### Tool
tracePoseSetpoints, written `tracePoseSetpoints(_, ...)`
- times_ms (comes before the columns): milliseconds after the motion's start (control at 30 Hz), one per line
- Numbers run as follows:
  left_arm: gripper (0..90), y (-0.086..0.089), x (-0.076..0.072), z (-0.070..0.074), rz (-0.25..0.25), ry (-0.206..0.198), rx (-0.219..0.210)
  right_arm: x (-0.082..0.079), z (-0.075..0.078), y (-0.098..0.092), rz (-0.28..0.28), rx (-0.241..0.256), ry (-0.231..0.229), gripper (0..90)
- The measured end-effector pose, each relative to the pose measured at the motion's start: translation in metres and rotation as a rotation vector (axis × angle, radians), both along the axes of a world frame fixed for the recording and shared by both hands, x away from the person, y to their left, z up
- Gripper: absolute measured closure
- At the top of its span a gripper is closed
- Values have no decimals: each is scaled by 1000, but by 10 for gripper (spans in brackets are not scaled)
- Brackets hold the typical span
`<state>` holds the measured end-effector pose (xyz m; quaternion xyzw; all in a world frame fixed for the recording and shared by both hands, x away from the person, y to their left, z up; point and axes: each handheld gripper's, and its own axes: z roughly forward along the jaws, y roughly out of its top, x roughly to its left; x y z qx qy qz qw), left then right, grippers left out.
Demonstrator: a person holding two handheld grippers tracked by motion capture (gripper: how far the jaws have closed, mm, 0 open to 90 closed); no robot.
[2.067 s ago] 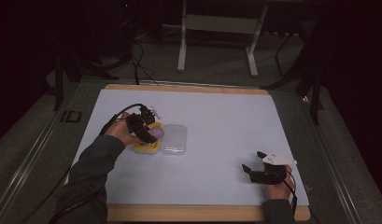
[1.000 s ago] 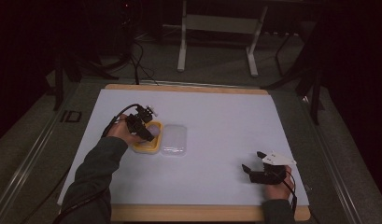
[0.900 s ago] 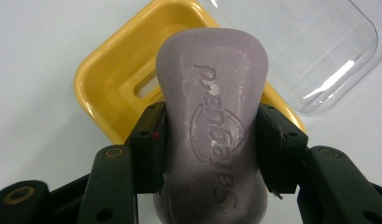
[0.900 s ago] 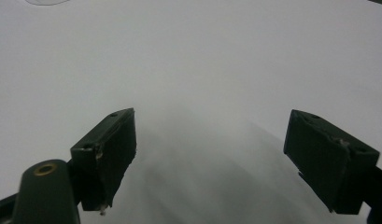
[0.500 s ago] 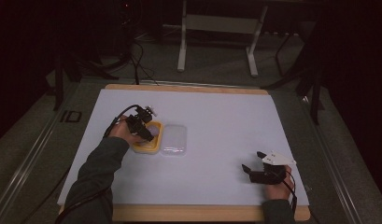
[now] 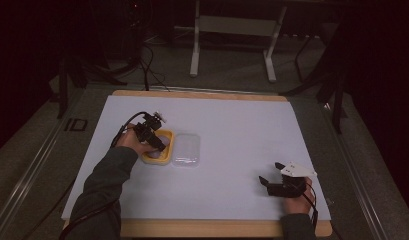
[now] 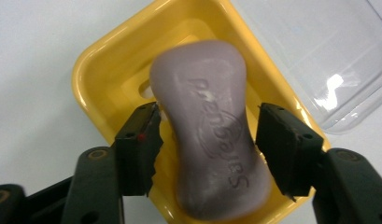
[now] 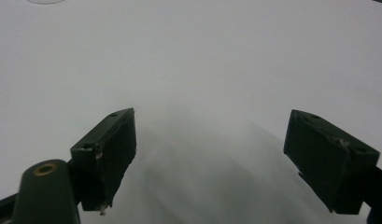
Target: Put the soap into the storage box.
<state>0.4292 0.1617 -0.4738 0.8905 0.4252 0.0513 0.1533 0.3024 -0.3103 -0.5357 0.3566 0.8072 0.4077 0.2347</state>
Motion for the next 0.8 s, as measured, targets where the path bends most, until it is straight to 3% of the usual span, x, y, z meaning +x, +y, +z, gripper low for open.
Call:
tracePoseSetpoints(133, 365, -1, -3, 4, -10, -20, 21, 0, 0, 0, 1, -3, -1, 168)
tracePoseSetpoints(433, 356, -3, -11, 18, -44, -79, 16, 0, 0, 0, 1, -4, -3, 168)
tracePoseSetpoints(800, 356, -11, -20, 27, -105, -120, 20, 0, 0, 0, 1, -6, 0, 168)
